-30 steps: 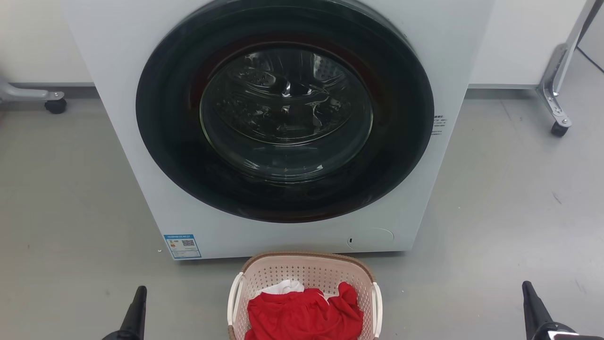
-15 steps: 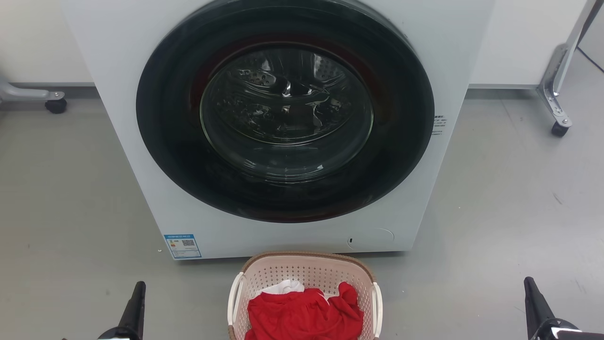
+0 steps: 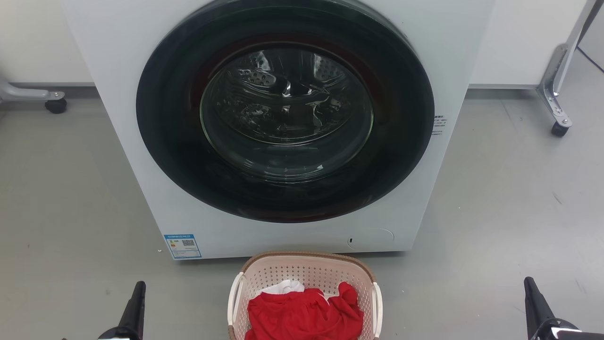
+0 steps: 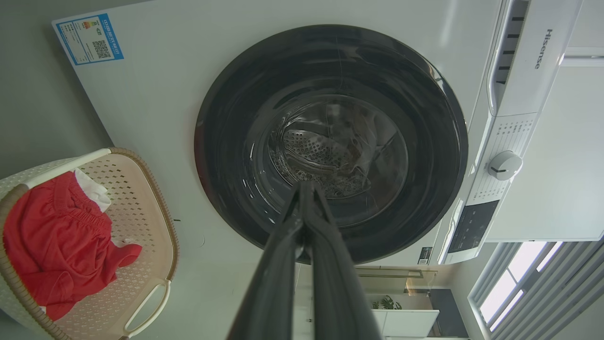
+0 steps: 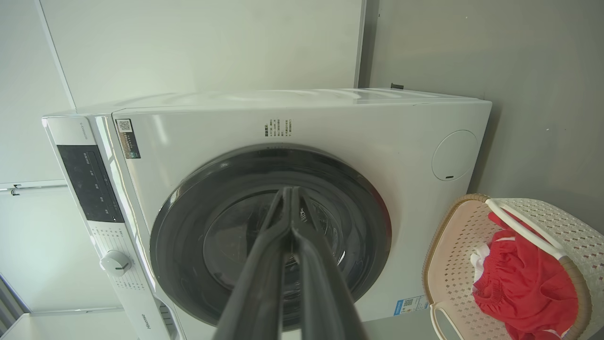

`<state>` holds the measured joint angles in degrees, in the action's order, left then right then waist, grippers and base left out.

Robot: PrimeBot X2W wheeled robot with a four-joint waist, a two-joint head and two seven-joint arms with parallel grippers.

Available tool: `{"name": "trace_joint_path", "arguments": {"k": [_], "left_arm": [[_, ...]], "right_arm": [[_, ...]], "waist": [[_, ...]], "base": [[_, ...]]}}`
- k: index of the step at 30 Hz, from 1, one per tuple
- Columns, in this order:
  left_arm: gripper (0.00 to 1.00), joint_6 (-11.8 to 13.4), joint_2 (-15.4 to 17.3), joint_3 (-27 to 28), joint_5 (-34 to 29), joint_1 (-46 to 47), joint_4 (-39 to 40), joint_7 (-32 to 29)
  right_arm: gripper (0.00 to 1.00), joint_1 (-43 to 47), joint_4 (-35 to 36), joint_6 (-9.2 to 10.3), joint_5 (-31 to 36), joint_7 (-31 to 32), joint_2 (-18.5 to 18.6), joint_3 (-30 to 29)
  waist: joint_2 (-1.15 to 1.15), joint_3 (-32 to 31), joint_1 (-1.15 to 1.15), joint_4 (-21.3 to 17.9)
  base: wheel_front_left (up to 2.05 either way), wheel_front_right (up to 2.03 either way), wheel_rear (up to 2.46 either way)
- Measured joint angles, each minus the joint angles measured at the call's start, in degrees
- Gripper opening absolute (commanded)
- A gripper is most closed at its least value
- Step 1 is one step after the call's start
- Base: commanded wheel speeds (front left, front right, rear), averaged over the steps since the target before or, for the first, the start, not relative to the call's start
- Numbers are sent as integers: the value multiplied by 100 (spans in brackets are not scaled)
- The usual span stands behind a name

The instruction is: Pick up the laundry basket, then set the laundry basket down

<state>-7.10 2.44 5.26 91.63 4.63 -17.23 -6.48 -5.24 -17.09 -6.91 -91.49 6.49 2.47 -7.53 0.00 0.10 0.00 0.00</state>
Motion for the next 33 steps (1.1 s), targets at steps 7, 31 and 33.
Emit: {"name": "trace_joint_path", "arguments": {"k": [7,31,33], "left_arm": [[0,0,0,0,0,0,1,0],[0,0,0,-1,0,0,9,0],[0,0,0,-1,0,0,9,0]], "right_arm": [[0,0,0,0,0,0,0,0],[0,0,0,0,0,0,0,0],[0,0,0,0,0,0,0,0]], "waist": [[0,0,0,0],[0,1,0,-1],[0,1,0,-1]], "base": [[0,0,0],[0,0,0],[0,0,0]]}}
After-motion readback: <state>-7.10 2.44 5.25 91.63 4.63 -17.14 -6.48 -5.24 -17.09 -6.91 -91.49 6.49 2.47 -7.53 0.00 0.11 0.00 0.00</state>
